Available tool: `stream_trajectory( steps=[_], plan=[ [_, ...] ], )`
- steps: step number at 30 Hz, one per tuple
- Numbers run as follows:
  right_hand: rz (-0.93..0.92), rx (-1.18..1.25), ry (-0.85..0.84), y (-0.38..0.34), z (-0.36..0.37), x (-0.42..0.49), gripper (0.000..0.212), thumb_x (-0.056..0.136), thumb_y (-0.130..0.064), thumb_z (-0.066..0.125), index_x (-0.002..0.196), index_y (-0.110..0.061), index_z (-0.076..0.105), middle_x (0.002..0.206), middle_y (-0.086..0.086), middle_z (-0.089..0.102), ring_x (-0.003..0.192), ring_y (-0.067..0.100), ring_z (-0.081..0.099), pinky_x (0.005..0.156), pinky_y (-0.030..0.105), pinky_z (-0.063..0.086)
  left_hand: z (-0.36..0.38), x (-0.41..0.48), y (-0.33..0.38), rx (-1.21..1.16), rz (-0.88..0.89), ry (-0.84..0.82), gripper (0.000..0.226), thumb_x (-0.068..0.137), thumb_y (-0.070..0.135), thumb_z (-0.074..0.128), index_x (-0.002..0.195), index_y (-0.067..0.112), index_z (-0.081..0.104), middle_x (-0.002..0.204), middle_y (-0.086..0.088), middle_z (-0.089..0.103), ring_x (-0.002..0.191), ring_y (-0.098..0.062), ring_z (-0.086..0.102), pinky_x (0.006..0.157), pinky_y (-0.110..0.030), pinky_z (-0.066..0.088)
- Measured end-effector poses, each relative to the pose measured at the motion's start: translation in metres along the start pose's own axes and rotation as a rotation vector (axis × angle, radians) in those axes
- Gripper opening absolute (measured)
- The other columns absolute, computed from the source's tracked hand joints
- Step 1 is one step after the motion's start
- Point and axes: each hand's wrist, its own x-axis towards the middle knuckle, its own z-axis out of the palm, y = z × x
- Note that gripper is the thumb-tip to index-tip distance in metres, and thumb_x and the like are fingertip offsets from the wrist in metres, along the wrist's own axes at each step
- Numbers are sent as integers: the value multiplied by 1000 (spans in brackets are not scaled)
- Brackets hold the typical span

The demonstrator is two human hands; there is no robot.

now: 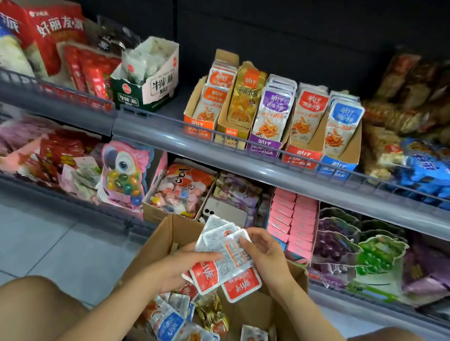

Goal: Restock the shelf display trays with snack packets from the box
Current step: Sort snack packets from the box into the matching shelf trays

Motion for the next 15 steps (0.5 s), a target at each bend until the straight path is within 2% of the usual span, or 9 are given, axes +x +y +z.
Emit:
stream_trajectory(
  steps=[2, 5, 9, 12, 15],
  plan=[
    [-7, -16, 15, 1, 1, 0, 6, 87, -8, 63, 91, -9, 58, 89, 4, 68, 70, 9, 66, 62, 18, 52, 0, -1, -1, -57, 35, 40, 33, 85, 9, 64, 118, 13, 58, 103, -12, 72, 87, -22, 70, 73, -31, 57],
    [-3, -4, -13, 2, -1, 0, 12, 85, -8, 66, 93, -5, 58, 93, 9, 69, 74, 16, 68, 65, 24, 55, 3, -2, -2, -113, 82, 89, 33, 82, 7, 67, 114, 12, 61, 101, -12, 73, 85, -21, 71, 73, -31, 58],
    [35, 16, -53, 6, -5, -2, 23, 83, -8, 68, 100, 4, 58, 98, 16, 71, 82, 21, 69, 71, 27, 57, 4, -4, 0, -158, 102, 112, 35, 79, 18, 71, 113, 13, 63, 102, -11, 73, 90, -23, 70, 78, -34, 57],
    [93, 20, 31, 11, -14, 0, 20, 89, -16, 63, 105, -4, 60, 105, 14, 71, 88, 21, 69, 80, 31, 56, 0, -7, 2, -225, 95, 152, 21, 89, 21, 61, 110, 16, 63, 101, -12, 73, 91, -24, 68, 77, -36, 56],
    [165, 211, 101, 15, -23, 1, 17, 93, -15, 55, 108, -8, 59, 106, 16, 69, 92, 25, 68, 83, 36, 55, -7, -10, 3, -262, 95, 192, 13, 93, 17, 56, 104, 18, 61, 99, -12, 72, 97, -27, 65, 87, -41, 50]
  ],
)
